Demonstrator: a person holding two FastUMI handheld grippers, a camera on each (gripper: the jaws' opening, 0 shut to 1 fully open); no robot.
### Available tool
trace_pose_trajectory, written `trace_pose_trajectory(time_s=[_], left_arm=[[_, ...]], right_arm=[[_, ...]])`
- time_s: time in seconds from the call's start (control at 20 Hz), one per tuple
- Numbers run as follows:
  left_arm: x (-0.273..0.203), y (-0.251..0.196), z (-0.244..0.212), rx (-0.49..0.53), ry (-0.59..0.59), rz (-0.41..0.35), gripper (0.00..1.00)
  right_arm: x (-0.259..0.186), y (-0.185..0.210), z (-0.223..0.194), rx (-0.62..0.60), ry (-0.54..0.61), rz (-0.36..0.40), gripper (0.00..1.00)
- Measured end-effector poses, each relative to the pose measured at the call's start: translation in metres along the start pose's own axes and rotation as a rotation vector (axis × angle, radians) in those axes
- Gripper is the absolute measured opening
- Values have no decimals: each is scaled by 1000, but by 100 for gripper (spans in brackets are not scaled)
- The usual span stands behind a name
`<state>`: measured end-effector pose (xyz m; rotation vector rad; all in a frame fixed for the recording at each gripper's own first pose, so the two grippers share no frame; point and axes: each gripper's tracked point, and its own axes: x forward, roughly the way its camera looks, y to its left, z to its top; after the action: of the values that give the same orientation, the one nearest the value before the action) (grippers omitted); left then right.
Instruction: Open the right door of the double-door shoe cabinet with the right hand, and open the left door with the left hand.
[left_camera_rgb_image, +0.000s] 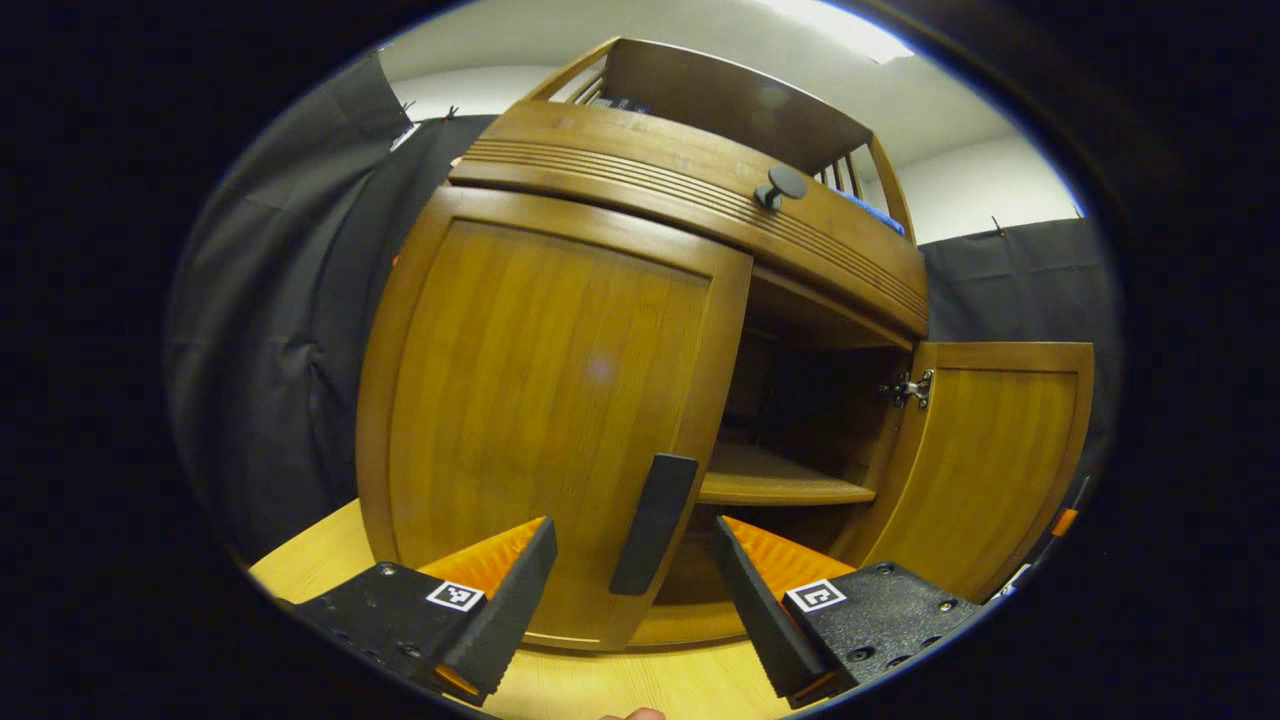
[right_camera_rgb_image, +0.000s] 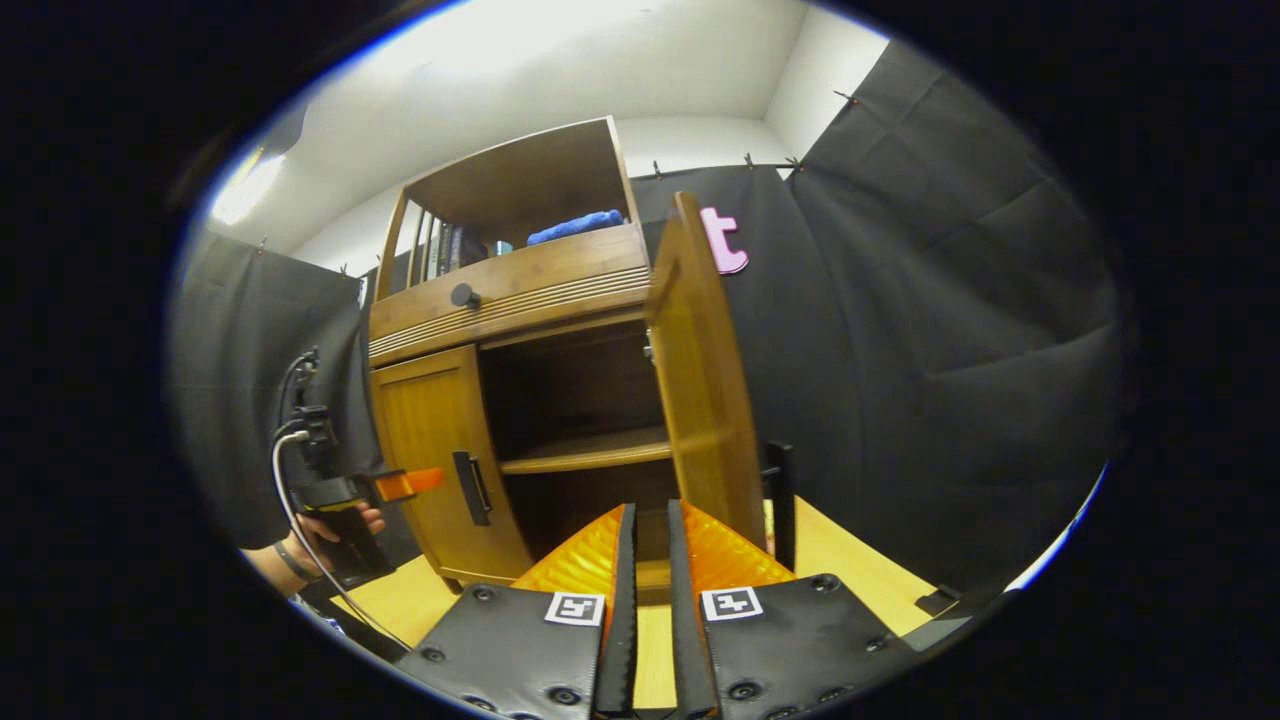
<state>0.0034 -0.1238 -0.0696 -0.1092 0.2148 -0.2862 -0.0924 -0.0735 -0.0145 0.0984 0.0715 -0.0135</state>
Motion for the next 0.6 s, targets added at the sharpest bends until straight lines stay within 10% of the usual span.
trace_pose_trajectory(time_s=[0.35, 0.6], left_arm=[[27, 13, -2, 89, -28, 73, 99], [38, 14, -6, 126, -24, 103, 89]], right_arm=[[29, 21, -15, -47, 32, -1, 100], [30, 25, -21, -59, 54, -3, 93]])
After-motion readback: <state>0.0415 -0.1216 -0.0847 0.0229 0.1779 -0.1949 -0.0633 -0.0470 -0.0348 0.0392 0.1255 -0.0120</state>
